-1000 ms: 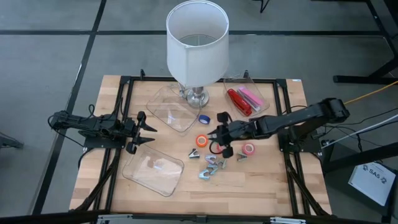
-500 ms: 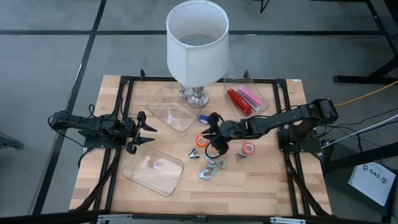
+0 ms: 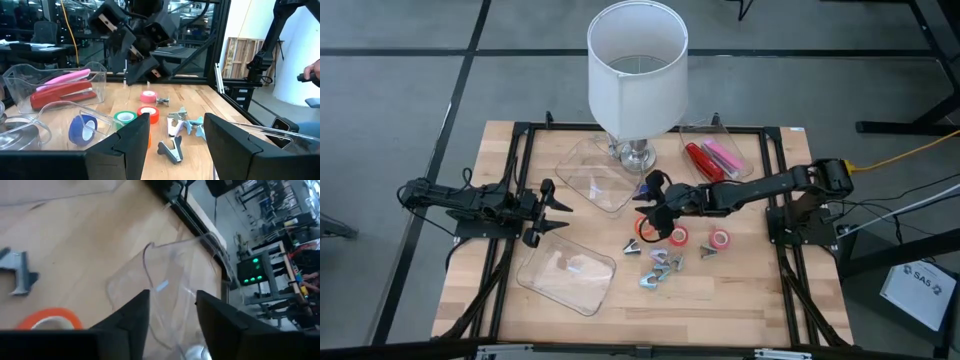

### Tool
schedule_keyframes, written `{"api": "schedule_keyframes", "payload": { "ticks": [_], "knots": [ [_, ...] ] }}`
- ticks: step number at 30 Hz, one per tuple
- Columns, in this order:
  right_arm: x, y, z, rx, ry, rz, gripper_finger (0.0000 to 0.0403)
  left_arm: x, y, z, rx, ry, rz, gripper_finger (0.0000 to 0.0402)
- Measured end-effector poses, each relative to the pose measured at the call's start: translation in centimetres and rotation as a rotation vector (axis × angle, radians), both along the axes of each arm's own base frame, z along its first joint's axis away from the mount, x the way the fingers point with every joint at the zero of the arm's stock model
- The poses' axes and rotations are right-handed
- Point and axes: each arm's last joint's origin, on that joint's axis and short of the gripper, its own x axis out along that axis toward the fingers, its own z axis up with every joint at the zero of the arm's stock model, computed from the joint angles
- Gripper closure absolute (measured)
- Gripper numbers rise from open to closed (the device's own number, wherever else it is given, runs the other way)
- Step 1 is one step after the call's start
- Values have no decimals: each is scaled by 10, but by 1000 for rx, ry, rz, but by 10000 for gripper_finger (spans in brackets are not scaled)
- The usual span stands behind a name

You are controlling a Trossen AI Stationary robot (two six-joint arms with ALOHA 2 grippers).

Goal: Pick and place Stapler, Stapler remover, tape
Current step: Adjust the transparent bins

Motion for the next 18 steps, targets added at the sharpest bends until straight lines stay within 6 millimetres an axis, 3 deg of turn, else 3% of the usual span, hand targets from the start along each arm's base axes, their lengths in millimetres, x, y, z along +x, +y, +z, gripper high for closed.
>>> {"api": "schedule_keyframes", "payload": {
  "ticks": [6,13,18],
  "knots": [
    [18,0,-20,-31,56,10,191,0,0,0,0,0,0,217],
    [26,-9,-42,-230,149,10,195,0,0,0,0,2,0,217],
    [29,-21,-43,-243,130,-49,208,0,0,0,0,2,0,217]
  ]
}}
